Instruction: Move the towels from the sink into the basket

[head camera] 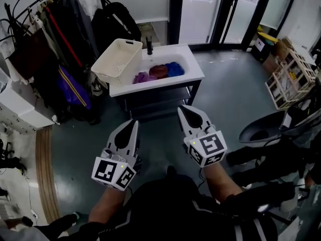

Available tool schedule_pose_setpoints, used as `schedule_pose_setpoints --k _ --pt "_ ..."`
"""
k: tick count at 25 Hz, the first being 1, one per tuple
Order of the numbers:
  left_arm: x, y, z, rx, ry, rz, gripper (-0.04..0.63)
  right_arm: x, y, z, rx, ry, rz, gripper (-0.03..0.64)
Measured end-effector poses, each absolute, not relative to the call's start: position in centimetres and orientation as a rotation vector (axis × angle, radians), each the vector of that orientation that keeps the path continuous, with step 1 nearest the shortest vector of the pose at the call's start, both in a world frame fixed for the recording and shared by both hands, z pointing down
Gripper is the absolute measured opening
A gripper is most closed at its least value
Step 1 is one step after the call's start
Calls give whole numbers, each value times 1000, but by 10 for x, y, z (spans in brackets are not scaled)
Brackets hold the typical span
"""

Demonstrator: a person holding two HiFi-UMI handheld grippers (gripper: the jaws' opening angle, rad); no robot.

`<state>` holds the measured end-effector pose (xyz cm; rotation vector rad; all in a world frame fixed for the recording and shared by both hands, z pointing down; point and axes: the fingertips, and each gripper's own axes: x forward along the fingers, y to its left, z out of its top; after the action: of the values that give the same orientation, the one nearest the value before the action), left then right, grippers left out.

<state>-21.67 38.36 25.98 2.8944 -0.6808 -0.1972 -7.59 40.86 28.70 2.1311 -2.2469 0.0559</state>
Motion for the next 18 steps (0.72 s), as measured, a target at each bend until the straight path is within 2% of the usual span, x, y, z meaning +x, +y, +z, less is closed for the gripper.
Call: schedule_pose_setpoints --k 18 --pt "-113 336 277 2878 -775 -92 6 23 372 307 2062 -2307 122 5"
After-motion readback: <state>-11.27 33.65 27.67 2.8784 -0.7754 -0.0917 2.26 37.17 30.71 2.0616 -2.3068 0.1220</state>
